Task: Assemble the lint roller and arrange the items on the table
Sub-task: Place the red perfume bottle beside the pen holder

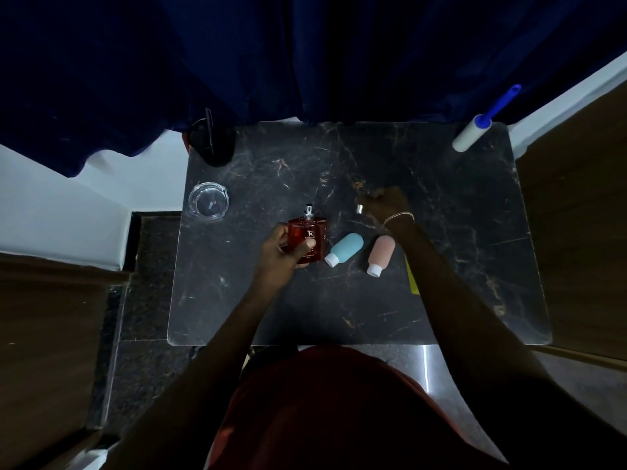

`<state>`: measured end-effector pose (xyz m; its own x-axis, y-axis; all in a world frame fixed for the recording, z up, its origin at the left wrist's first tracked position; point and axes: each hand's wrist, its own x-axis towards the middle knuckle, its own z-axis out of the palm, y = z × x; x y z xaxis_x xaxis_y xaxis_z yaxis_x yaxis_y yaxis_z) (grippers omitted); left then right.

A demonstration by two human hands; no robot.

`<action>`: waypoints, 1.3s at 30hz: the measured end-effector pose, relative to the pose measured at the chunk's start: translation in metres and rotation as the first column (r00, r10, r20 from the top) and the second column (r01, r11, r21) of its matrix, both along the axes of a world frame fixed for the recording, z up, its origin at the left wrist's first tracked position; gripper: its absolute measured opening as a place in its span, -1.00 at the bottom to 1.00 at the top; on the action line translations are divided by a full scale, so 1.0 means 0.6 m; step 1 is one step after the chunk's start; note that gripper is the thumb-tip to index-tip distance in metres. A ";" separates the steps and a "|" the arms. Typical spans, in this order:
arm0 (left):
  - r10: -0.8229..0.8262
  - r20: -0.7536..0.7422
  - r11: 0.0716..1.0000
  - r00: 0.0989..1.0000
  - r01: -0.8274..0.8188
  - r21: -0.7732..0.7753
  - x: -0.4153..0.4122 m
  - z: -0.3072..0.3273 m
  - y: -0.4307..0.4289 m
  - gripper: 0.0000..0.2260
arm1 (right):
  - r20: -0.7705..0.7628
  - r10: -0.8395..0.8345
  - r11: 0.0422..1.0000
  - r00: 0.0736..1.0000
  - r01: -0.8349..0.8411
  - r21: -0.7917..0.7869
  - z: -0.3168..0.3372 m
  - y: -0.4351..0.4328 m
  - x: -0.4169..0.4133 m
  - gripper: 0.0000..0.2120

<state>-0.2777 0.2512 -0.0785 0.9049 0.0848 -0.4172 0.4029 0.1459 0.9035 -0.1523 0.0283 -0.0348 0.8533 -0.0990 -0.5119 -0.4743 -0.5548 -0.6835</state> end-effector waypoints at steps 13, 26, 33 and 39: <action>-0.032 0.021 0.999 0.999 0.032 0.015 0.016 0.025 0.016 -0.75 | 0.107 -0.100 0.798 0.989 0.016 0.602 0.045 0.108 -0.035 -0.71; 0.005 -0.034 1.000 0.999 -0.006 -0.027 0.023 0.048 0.070 -0.80 | 0.377 0.159 0.883 0.912 -0.302 0.359 0.036 0.166 -0.051 -0.72; -0.018 -0.040 1.000 0.999 0.017 -0.021 0.023 0.056 0.101 -0.80 | 0.387 0.265 0.878 0.883 -0.387 0.283 0.042 0.193 -0.050 -0.66; -0.008 -0.016 1.000 1.000 0.008 -0.022 0.028 0.067 0.112 -0.81 | 0.381 0.269 0.875 0.885 -0.390 0.288 0.053 0.206 -0.047 -0.63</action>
<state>-0.2612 0.3186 -0.0383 0.8986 0.0685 -0.4333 0.4186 0.1621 0.8936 -0.1803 0.1519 -0.0030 0.9245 0.3492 -0.1526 -0.0282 -0.3367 -0.9412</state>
